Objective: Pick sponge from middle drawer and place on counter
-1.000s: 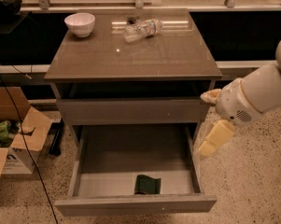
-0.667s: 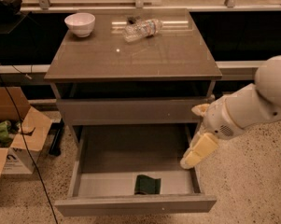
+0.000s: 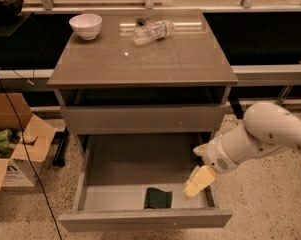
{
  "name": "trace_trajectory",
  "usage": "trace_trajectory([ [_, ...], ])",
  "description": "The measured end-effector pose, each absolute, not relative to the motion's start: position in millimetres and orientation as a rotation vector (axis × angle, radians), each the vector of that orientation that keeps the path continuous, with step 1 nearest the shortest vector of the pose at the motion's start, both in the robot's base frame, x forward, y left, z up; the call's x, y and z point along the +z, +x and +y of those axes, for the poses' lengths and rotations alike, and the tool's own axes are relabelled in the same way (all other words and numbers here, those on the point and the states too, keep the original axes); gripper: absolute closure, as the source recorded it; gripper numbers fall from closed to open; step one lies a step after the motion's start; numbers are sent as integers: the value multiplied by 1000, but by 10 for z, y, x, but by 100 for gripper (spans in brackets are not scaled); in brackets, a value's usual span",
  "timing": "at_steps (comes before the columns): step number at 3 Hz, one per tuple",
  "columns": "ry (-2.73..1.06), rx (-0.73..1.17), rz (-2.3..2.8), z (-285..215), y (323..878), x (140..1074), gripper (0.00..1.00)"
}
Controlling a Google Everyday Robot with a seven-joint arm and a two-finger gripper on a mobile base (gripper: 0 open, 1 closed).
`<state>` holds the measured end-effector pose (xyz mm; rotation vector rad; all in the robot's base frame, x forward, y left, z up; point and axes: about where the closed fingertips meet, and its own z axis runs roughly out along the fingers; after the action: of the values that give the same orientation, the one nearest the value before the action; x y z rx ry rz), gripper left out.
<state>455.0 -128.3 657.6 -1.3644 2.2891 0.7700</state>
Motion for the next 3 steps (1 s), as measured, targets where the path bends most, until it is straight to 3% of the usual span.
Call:
trace_trajectory([
  [3, -1240, 810, 2400, -1086, 4758, 5900, 0],
])
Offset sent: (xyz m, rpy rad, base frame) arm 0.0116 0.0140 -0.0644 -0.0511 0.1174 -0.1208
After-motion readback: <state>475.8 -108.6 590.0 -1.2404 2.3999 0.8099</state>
